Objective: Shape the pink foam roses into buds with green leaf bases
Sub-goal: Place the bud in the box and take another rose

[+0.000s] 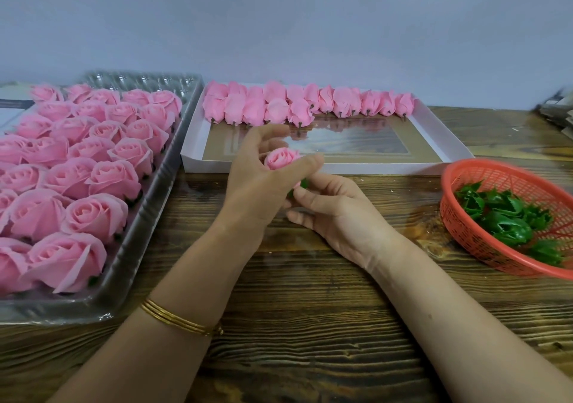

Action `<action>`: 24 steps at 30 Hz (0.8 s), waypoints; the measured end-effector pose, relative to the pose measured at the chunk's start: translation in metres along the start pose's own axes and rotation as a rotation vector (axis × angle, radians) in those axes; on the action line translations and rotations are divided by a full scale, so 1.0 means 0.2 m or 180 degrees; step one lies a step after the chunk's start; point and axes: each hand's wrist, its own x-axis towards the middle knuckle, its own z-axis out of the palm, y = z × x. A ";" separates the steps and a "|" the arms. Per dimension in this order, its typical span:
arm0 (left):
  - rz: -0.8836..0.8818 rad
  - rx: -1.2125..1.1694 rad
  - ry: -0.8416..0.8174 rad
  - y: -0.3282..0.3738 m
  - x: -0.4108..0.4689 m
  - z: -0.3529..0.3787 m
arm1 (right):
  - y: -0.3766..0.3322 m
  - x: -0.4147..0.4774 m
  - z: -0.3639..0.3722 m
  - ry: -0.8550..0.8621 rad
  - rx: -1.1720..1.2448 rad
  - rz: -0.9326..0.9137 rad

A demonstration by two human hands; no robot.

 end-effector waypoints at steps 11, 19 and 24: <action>0.0666 0.3116 -0.0421 0.10 0.08 -0.01 | 0.01 0.01 0.01 0.0026 -0.0196 -0.0209; 0.0787 0.3675 -0.0598 0.10 0.08 -0.03 | 0.02 0.01 0.01 -0.0080 -0.0268 -0.0241; 0.0841 0.3864 -0.0921 0.11 0.10 -0.01 | 0.03 0.02 0.01 -0.0028 -0.0260 -0.0295</action>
